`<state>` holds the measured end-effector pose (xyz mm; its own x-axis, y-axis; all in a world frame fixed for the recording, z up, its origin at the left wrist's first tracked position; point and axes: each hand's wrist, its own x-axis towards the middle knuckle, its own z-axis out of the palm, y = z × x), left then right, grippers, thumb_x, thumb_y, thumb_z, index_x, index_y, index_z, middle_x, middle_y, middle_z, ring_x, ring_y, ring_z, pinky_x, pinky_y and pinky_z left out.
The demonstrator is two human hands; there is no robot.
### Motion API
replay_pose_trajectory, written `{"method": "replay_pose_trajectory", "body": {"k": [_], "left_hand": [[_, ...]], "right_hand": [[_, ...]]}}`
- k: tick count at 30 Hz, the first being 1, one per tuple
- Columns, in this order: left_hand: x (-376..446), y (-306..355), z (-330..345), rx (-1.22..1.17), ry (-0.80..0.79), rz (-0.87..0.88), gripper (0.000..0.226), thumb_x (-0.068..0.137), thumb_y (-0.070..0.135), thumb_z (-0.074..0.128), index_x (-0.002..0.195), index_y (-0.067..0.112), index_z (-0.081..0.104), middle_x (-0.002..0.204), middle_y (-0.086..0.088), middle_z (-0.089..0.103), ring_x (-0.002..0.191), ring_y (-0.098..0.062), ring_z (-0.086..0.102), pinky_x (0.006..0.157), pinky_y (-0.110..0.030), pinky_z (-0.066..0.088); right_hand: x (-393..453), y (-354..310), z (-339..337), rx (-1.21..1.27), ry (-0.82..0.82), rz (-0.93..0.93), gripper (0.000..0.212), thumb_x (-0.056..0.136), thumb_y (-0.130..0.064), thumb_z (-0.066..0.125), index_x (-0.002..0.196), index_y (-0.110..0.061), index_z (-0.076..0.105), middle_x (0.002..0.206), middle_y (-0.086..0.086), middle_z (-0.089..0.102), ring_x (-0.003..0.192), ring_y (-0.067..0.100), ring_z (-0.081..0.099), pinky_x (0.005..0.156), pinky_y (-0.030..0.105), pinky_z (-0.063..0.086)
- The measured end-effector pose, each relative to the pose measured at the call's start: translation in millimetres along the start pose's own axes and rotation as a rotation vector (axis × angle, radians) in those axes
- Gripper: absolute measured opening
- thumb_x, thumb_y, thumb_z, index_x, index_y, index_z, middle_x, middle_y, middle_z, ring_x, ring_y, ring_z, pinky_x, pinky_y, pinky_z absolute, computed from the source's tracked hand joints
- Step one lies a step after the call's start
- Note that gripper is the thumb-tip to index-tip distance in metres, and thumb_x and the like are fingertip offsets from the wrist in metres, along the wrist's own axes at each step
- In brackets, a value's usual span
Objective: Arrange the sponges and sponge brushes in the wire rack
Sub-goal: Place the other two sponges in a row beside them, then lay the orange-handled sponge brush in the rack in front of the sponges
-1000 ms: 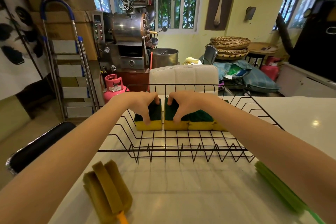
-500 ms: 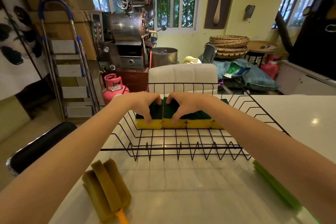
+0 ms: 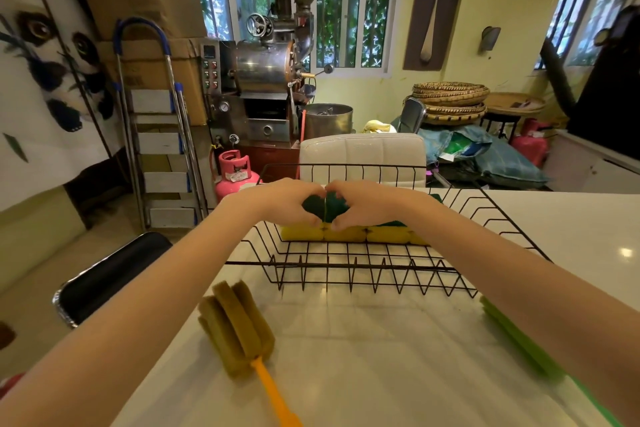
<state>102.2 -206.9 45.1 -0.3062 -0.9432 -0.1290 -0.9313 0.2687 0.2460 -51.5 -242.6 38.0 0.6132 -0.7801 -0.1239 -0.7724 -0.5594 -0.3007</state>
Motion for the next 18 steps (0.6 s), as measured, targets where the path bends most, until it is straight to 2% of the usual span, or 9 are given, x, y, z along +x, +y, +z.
{"method": "replay_pose_trajectory", "body": {"k": [4, 9, 11, 15, 18], "left_hand": [[-45.8, 11.1, -8.2, -0.15, 0.121, 0.058, 0.053, 0.087, 0.029, 0.054, 0.135, 0.026, 0.032, 0.14, -0.001, 0.044, 0.125, -0.017, 0.041, 0.095, -0.027, 0.033], [-101.9, 16.8, 10.2, -0.217, 0.486, 0.123, 0.046, 0.087, 0.028, 0.052, 0.132, 0.027, 0.039, 0.133, 0.005, 0.05, 0.112, -0.001, 0.042, 0.093, -0.022, 0.034], [-122.6, 16.6, 28.0, -0.211, 0.585, 0.137, 0.044, 0.086, 0.026, 0.054, 0.129, 0.026, 0.043, 0.129, 0.008, 0.051, 0.113, 0.001, 0.041, 0.096, -0.022, 0.034], [-157.3, 9.4, 57.3, -0.2, 0.559, 0.136, 0.042, 0.08, 0.016, 0.059, 0.117, 0.032, 0.05, 0.119, 0.013, 0.051, 0.114, -0.003, 0.045, 0.096, -0.02, 0.035], [-169.8, 5.1, 69.4, -0.192, 0.461, 0.126, 0.043, 0.07, 0.023, 0.056, 0.109, 0.039, 0.05, 0.117, 0.015, 0.051, 0.115, -0.004, 0.046, 0.098, -0.022, 0.037]], "right_hand": [[-37.0, -21.0, -5.4, 0.123, 0.087, -0.04, 0.076, 0.082, -0.027, 0.063, 0.142, -0.019, 0.017, 0.142, 0.01, 0.043, 0.126, 0.027, 0.044, 0.099, 0.036, 0.039], [-89.3, -54.3, 13.2, 0.33, 0.333, -0.121, 0.076, 0.083, -0.03, 0.062, 0.142, -0.027, 0.015, 0.147, 0.003, 0.037, 0.131, 0.019, 0.039, 0.101, 0.029, 0.035], [-110.8, -66.9, 31.8, 0.343, 0.379, -0.153, 0.075, 0.083, -0.033, 0.061, 0.142, -0.03, 0.015, 0.147, -0.003, 0.034, 0.131, 0.013, 0.036, 0.099, 0.025, 0.032], [-147.2, -87.2, 68.2, 0.274, 0.318, -0.202, 0.07, 0.082, -0.042, 0.058, 0.14, -0.034, 0.019, 0.144, -0.01, 0.035, 0.122, 0.006, 0.04, 0.094, 0.025, 0.038], [-154.5, -98.2, 85.4, 0.225, 0.154, -0.14, 0.069, 0.077, -0.052, 0.06, 0.135, -0.033, 0.028, 0.131, -0.01, 0.044, 0.098, 0.004, 0.045, 0.08, 0.025, 0.043]]}}
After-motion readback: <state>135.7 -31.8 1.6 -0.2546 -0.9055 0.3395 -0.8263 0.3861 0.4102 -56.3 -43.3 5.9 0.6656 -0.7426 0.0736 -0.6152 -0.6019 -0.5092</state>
